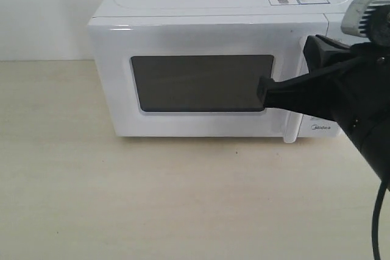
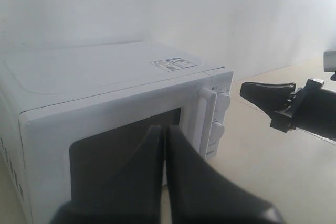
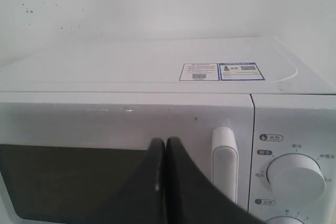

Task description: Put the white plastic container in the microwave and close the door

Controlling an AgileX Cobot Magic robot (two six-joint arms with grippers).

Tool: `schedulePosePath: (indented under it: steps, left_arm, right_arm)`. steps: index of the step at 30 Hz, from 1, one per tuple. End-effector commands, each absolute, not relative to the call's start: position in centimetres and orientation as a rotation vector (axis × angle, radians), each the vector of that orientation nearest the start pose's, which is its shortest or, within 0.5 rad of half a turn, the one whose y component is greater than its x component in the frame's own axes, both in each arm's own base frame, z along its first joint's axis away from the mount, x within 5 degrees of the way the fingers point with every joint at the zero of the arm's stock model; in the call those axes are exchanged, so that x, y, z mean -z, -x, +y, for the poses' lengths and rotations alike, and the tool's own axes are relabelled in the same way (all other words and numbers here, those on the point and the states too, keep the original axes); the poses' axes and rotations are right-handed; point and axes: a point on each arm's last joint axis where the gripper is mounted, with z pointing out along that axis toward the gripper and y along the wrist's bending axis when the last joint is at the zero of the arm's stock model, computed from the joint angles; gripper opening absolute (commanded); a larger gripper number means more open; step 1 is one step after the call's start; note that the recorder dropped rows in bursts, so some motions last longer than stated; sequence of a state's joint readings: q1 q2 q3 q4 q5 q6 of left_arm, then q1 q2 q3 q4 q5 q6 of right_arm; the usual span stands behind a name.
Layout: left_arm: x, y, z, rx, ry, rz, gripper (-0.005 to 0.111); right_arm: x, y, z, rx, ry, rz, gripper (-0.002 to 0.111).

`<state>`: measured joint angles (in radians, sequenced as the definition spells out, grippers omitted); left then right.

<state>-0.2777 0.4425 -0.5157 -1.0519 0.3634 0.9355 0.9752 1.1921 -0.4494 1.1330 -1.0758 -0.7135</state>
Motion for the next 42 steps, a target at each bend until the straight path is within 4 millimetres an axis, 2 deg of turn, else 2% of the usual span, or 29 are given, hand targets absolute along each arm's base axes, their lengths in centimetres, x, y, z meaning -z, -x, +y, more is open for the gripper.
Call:
schedulePosePath:
  steps: [1, 19, 21, 25, 31, 33, 37, 42]
  left_arm:
    - [-33.8, -7.9, -5.3, 0.548, -0.397, 1.571, 0.004]
    - [-33.9, -7.7, -5.3, 0.549, -0.402, 1.562, 0.004]
    - [-34.1, -7.1, -5.0, 0.525, -0.411, 1.528, 0.004]
    - [-34.5, -4.9, -4.0, 0.372, -0.454, 1.428, 0.004]
    - [-33.7, -0.7, -3.2, 0.145, -0.542, 1.359, 0.004]
    - [-33.3, 0.4, -2.9, 0.110, -0.481, 1.360, 0.004]
    - [-32.6, 0.1, -2.4, 0.108, -0.321, 1.504, 0.004]
    - [-31.5, -0.3, -0.9, 0.050, -0.015, 1.647, 0.004]
  right_arm:
    - [-26.4, -17.0, 12.2, -0.110, -0.028, 1.572, 0.000]
    - [-26.4, -17.0, 12.2, -0.110, -0.028, 1.572, 0.000]
    - [-26.4, -17.0, 12.2, -0.110, -0.028, 1.572, 0.000]
    - [-26.4, -17.0, 12.2, -0.110, -0.028, 1.572, 0.000]
    - [-26.4, -17.0, 12.2, -0.110, -0.028, 1.572, 0.000]
    - [-26.4, -17.0, 12.2, -0.110, -0.028, 1.572, 0.000]
    - [-26.4, -17.0, 12.2, -0.110, -0.028, 1.572, 0.000]
    - [-26.4, -17.0, 12.3, -0.111, -0.025, 1.570, 0.000]
